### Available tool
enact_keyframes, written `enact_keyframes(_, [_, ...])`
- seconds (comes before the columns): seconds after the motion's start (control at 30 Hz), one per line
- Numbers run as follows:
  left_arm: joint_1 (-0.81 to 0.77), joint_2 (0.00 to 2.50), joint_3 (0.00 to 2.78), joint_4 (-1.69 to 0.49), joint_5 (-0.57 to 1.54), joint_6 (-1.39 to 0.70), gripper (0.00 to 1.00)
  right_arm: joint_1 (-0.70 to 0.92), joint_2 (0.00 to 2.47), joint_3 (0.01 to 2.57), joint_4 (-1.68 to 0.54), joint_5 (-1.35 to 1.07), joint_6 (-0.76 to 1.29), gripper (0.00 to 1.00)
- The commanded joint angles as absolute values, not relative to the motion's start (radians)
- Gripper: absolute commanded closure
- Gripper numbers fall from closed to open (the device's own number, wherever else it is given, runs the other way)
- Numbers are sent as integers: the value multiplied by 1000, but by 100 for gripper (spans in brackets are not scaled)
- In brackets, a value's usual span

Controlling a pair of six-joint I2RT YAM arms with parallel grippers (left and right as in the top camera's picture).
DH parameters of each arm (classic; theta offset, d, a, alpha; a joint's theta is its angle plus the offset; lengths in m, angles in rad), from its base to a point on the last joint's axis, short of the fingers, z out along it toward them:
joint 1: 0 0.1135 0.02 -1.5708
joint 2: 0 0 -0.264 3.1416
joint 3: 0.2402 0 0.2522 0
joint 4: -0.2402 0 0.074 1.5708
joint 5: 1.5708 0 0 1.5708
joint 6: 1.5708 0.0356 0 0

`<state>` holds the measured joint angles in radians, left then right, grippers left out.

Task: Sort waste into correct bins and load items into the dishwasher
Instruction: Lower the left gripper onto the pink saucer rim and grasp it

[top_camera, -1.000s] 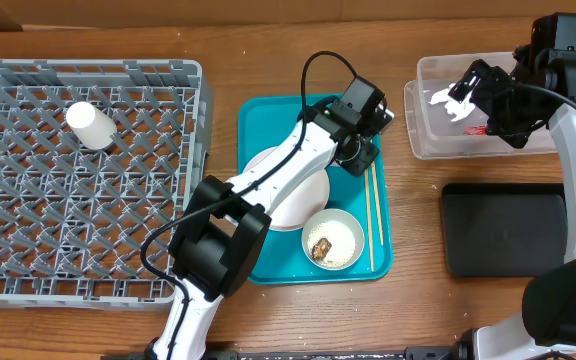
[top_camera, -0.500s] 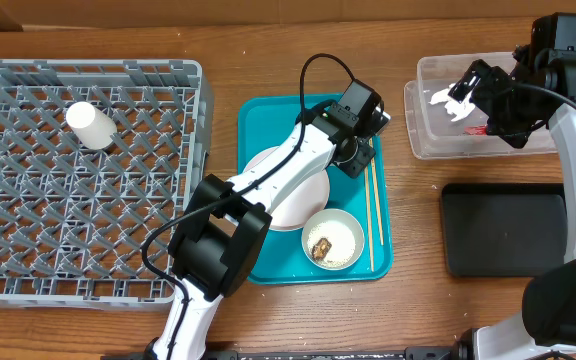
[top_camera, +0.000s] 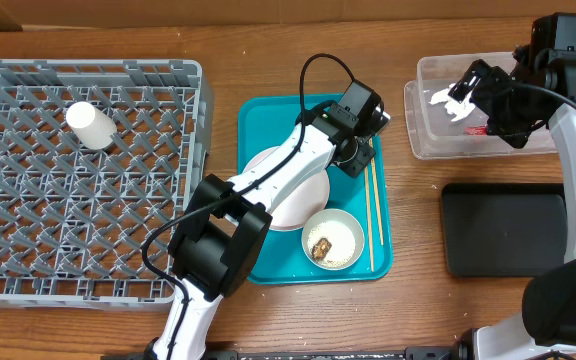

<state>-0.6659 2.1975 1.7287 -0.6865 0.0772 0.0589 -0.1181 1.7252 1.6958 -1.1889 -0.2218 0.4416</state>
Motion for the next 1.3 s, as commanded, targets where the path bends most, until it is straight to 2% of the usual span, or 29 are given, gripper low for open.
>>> enact_keyframes(0.0, [-661,2204,1715,-695,71,64,66,-119,1718,1695,-1183,-225,445,0])
enact_keyframes(0.77, [-657,2204,1703,-710,70,68,67,-119,1718,1695,-1183,-225,445,0])
enact_keyframes(1.03, [-657,2204,1702,-694,70,68,77,-119,1718,1695,-1183,-225,445,0])
enact_keyframes(1.27, [-657,2204,1702,-647,70,68,90,-119,1718,1695,-1183,-225,445,0])
